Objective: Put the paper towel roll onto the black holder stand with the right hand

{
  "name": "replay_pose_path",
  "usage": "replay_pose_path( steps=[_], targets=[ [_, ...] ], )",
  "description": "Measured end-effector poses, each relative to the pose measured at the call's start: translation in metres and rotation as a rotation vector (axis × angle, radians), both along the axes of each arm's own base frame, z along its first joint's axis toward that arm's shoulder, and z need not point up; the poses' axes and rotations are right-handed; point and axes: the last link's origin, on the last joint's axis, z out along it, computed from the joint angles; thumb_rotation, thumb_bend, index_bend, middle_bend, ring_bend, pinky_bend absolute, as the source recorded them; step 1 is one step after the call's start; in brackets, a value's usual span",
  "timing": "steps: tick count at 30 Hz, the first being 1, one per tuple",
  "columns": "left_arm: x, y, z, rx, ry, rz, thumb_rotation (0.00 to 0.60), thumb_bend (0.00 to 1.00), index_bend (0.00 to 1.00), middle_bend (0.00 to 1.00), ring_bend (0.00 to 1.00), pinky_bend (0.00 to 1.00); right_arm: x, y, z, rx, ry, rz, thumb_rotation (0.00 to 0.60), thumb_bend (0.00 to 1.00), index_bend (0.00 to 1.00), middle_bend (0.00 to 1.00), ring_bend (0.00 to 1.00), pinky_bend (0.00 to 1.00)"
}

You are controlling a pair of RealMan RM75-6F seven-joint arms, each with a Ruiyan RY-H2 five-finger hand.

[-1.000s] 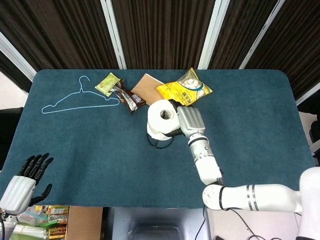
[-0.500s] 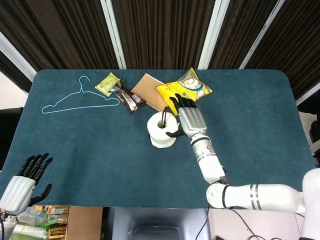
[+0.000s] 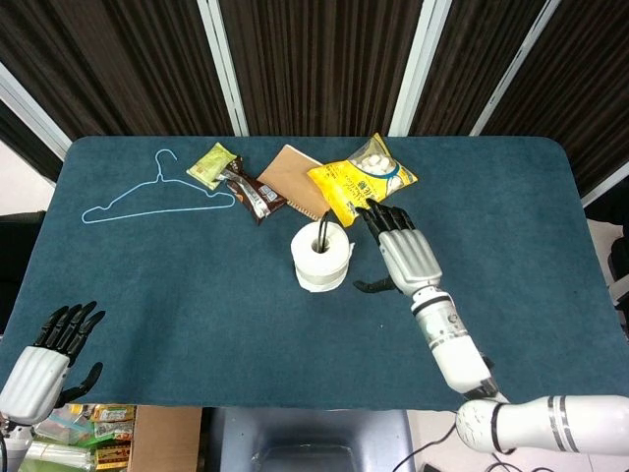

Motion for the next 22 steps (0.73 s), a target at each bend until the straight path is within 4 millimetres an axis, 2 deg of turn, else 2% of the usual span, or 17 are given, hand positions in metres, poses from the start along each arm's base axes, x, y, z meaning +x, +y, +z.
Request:
replay_pose_path(
  steps=[2, 5, 13, 16, 22],
  targets=[
    [0.001, -0.001, 0.001, 0.012, -0.005, -0.015, 0.6, 0.43, 0.0, 0.0, 0.0, 0.08, -0.017, 0.014, 0.003, -0.012, 0.038, 0.023, 0.6, 0.22, 0.0, 0.0, 0.0, 0.0],
    [0.001, -0.002, 0.003, 0.033, -0.012, -0.035, 0.6, 0.44, 0.0, 0.0, 0.0, 0.08, -0.054, 0.044, 0.008, -0.033, 0.112, 0.05, 0.6, 0.22, 0.0, 0.0, 0.0, 0.0],
    [0.001, -0.003, 0.0, 0.055, -0.016, -0.066, 0.6, 0.44, 0.0, 0.0, 0.0, 0.08, -0.181, 0.143, 0.035, -0.2, 0.166, -0.074, 0.6, 0.2, 0.0, 0.0, 0.0, 0.0],
    [0.002, -0.003, -0.001, 0.056, -0.013, -0.07, 0.6, 0.44, 0.0, 0.0, 0.0, 0.07, -0.201, 0.159, 0.04, -0.21, 0.163, -0.081, 0.6, 0.2, 0.0, 0.0, 0.0, 0.0],
    [0.001, -0.005, -0.003, 0.042, 0.002, -0.051, 0.6, 0.44, 0.0, 0.0, 0.0, 0.08, -0.205, 0.189, 0.046, -0.273, 0.157, -0.053, 0.6, 0.2, 0.0, 0.0, 0.0, 0.0]
  ],
)
